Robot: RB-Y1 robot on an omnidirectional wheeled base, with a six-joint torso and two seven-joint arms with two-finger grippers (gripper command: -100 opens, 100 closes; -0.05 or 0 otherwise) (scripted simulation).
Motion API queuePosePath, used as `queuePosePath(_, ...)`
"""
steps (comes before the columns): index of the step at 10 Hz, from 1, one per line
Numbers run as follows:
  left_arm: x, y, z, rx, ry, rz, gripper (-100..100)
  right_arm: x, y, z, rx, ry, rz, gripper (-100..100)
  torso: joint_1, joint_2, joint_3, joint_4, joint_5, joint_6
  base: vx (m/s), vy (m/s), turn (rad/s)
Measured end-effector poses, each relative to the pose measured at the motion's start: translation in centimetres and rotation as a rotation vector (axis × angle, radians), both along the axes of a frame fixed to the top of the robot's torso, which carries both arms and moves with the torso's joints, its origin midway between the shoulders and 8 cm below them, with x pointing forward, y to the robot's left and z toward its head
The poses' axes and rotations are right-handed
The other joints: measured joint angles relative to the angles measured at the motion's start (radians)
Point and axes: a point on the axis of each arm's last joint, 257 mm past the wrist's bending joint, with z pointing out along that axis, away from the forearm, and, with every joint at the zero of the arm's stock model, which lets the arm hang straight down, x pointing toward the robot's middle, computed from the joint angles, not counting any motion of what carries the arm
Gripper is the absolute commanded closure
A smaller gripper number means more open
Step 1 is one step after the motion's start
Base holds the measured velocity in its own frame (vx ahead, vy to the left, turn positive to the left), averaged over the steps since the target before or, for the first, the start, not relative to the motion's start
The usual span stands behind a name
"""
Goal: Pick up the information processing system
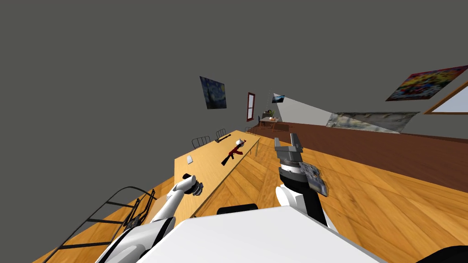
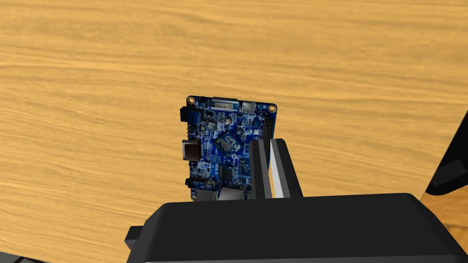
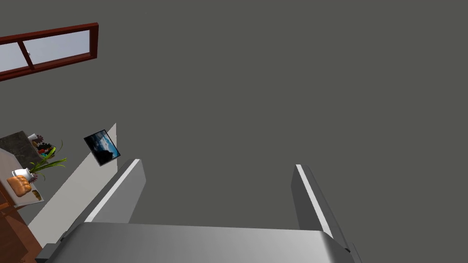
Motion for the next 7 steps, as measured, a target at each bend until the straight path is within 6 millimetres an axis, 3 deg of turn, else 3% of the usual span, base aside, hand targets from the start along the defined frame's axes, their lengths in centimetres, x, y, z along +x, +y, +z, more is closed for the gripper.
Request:
queuePosePath(1, 0.1, 0.1, 0.1, 0.002, -0.002, -0.001, 100, 0.0, 0.0, 0.0, 0.000, 0.000, 0.000, 0, 0.000, 0.000, 0.000, -0.001, 0.001, 0.000, 0.000, 0.000, 0.000)
queuePosePath(2, 0.1, 0.1, 0.1, 0.002, -0.002, -0.001, 0, 0.0, 0.0, 0.0, 0.000, 0.000, 0.000, 0, 0.000, 0.000, 0.000, 0.000, 0.001, 0.000, 0.000, 0.000, 0.000)
queuePosePath(3, 0.1, 0.1, 0.1, 0.002, -0.002, -0.001, 100, 0.0, 0.0, 0.0, 0.000, 0.000, 0.000, 0, 0.000, 0.000, 0.000, 0.000, 0.001, 0.000, -0.045, -0.018, -0.014)
queuePosePath(6, 1.1, 1.0, 1.7, 0.006, -0.007, 0.004, 100, 0.0, 0.0, 0.0, 0.000, 0.000, 0.000, 0, -0.002, 0.004, 0.002, 0.001, 0.000, -0.001, -0.050, -0.020, -0.006)
queuePosePath(7, 1.1, 1.0, 1.7, 0.005, -0.005, 0.005, 0, 0.0, 0.0, 0.0, 0.000, 0.000, 0.000, 0, -0.001, 0.003, 0.001, 0.000, 0.000, -0.001, -0.005, -0.002, 0.001)
